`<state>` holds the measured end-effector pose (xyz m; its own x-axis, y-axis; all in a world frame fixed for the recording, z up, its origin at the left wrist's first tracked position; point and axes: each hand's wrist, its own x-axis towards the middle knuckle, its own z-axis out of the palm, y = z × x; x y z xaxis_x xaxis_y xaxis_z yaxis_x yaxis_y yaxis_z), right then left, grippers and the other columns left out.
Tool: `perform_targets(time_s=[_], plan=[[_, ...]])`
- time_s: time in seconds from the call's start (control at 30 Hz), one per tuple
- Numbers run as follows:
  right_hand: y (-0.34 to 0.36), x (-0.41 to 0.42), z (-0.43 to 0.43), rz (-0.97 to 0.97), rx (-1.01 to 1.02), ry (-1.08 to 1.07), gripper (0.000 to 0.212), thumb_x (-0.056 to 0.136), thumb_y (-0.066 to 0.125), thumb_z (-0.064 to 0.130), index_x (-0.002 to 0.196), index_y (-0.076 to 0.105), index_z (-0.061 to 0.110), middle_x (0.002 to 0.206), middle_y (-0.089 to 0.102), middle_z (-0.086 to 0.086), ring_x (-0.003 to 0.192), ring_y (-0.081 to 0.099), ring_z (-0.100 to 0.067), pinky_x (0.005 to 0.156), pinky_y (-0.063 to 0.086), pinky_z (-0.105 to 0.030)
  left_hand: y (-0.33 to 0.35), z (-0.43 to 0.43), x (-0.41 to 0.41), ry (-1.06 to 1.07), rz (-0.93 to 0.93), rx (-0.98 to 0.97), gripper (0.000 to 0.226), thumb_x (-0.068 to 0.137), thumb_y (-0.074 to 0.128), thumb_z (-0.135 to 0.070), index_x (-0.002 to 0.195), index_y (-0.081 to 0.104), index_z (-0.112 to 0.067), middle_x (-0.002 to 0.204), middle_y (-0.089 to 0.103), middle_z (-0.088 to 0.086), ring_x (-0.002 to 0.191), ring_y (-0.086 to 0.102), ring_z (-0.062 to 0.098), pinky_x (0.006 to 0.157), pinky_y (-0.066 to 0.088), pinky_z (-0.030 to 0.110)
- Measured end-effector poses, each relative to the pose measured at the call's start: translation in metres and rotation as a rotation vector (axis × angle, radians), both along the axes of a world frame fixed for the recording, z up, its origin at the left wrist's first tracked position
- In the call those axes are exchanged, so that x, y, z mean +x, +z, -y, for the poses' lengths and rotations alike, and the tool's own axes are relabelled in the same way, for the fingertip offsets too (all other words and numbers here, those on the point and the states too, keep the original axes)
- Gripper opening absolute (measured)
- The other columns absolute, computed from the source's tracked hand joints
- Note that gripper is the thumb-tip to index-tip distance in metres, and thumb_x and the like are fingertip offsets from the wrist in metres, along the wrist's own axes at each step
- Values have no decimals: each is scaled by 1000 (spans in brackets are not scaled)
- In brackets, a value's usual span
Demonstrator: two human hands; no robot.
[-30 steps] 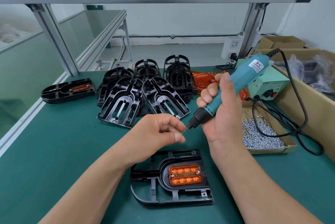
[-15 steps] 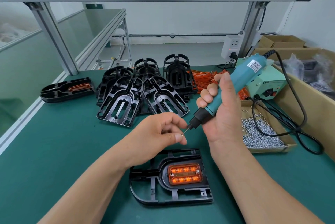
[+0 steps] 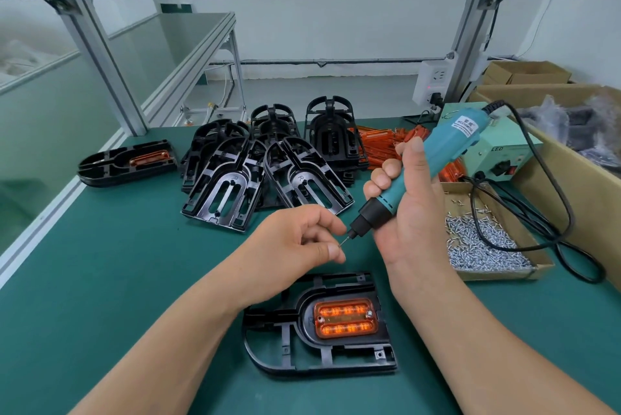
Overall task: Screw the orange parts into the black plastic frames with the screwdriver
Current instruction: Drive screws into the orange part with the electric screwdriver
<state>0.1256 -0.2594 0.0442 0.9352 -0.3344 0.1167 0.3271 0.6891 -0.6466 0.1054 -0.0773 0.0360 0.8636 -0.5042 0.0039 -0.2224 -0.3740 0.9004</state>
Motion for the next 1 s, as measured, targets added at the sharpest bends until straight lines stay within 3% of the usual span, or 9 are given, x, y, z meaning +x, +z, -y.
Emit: perform_targets(time_s=[0.13,0.37,0.53,0.67,0.77,0.83,0.87,0.93,1.0], plan=[[-5,2,-3,-50,-31,-68,33,103,69,35,114,48,13,74,50,1,60,51,-12,58,50,-25,-6,1,1,57,53,43,24,95,71,-17,109,67,-36,92,79,-13,63,53,6,62,47,17],[-7,3,-3,-49,-5,-57,35,103,69,36,117,47,13,75,50,1,60,50,-11,57,49,-25,-6,2,-4,43,109,115,30,98,67,-19,121,65,-37,94,78,-20,63,53,-3,63,44,11],[-6,2,-1,-20,28,12,24,102,69,30,108,51,15,75,49,2,60,48,-10,57,46,-24,0,3,-5,20,50,80,32,99,67,-18,125,63,-36,97,79,-19,79,65,22,74,56,28],[-3,1,0,-27,64,35,28,102,68,29,111,48,14,74,48,2,59,47,-10,55,45,-23,4,1,-5,-4,10,65,32,100,69,-23,129,63,-33,100,80,-17,98,73,23,93,59,40],[-2,0,1,-31,78,50,27,103,67,29,114,47,14,74,48,2,59,46,-9,55,45,-22,8,-5,-1,-2,-12,44,31,102,67,-32,133,63,-32,104,80,-16,87,72,-4,81,54,17],[-1,-1,1,-16,66,81,19,104,65,29,107,53,15,75,48,3,60,45,-9,55,44,-22,12,-12,2,46,21,71,24,105,61,-33,128,67,-33,102,79,-15,65,62,-5,64,48,11],[0,-2,1,-3,52,101,17,104,65,29,105,54,16,75,48,3,60,45,-9,55,44,-22,13,-16,4,72,45,111,20,106,60,-34,123,70,-34,100,79,-16,66,63,2,66,53,18],[1,-4,-1,36,14,155,14,104,64,28,104,55,16,74,48,3,59,45,-8,54,44,-22,13,-24,9,86,62,216,15,102,63,-35,108,76,-32,94,79,-11,85,72,17,85,60,38],[2,-7,-3,81,-38,228,12,105,62,27,105,57,16,74,48,3,57,45,-8,52,44,-22,14,-30,11,52,24,301,12,95,70,-38,96,80,-31,90,78,-5,88,73,20,87,60,42]])
